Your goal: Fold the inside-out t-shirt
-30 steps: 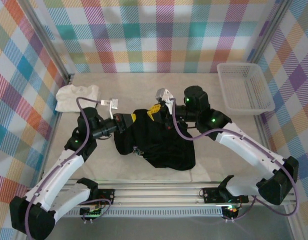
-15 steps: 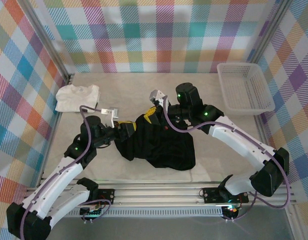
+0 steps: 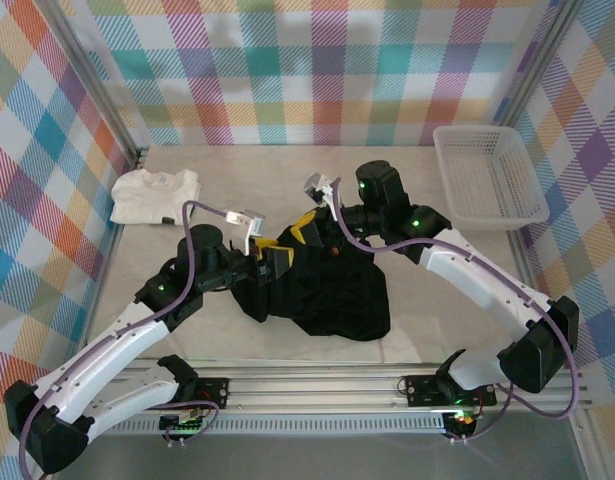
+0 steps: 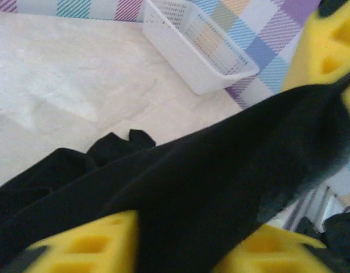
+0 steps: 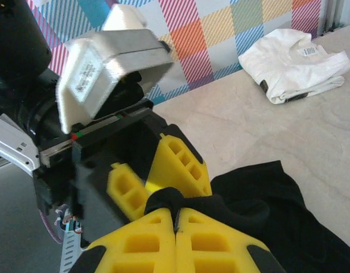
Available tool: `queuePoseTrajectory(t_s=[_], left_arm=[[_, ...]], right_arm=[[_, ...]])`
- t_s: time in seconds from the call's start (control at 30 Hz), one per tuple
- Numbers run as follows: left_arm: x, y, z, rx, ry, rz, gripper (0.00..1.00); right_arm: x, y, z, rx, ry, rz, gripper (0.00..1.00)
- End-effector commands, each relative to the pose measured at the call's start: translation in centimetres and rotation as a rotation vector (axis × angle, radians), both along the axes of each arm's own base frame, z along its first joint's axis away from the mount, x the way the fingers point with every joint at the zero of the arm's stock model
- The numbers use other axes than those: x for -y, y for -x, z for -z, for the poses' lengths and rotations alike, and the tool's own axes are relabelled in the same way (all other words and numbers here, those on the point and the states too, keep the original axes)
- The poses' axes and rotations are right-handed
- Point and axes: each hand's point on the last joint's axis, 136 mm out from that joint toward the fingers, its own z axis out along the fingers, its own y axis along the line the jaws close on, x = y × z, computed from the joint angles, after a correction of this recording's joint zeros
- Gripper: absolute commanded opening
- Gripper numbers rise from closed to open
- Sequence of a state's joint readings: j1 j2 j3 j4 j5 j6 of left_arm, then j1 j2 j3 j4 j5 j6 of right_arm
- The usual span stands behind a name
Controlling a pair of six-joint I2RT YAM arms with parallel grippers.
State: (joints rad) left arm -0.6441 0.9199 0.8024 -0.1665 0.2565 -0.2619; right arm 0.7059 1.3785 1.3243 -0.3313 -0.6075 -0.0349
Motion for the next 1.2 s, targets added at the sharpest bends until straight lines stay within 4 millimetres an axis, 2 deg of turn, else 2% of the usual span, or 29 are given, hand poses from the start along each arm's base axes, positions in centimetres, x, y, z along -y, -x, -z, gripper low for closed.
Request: queuePoseTrajectory(t_s=[0.0,0.07,0.13,0.27,0.47,0.53,0.63,0.77,0.83,0.9,1.17], left_arm=[[0.2,-0.4,-1.3,0.045,-0.012,0.004,0.17],[0.8,0.5,-2.0,0.054,0.019,0.062,0.08],[1.1,1.7,-2.9,0.078,0.059,0.120,0.05],[1.3,3.9,-4.1,0.108,0.109,0.208,0.04],[2.5,6.1,-4.8,0.113,0.172,0.357,0.04],[3.0,6.1,-4.9,0.104,0.186,0.382,0.10],[3.4,4.9,-3.9,0.072,0.160,0.354,0.14],[3.6,4.4,-2.7,0.038,0.119,0.345,0.23],[3.0,4.1,-2.3,0.041,0.095,0.305,0.39],[2.1,3.6,-2.0,0.049,0.068,0.241,0.48],[-0.8,3.4,-2.6,0.086,0.027,0.095,0.65]], right_arm=[[0.5,0.2,-1.5,0.014,-0.021,0.002,0.00],[0.9,-0.4,-0.6,0.030,0.020,0.041,0.00],[1.4,-1.1,0.3,0.046,0.058,0.075,0.00],[1.9,-1.9,1.0,0.069,0.087,0.095,0.00],[1.6,-1.9,0.7,0.078,0.071,0.069,0.00],[1.2,-1.4,0.4,0.058,0.041,0.033,0.00],[0.6,-0.1,-0.5,0.012,-0.023,-0.032,0.00],[1.3,0.1,-0.7,0.042,-0.023,-0.017,0.00],[1.9,0.0,-0.5,0.047,-0.017,-0.005,0.00],[2.3,0.3,-0.5,0.080,-0.018,-0.031,0.00],[2.5,1.9,0.5,0.093,-0.034,-0.108,0.00]])
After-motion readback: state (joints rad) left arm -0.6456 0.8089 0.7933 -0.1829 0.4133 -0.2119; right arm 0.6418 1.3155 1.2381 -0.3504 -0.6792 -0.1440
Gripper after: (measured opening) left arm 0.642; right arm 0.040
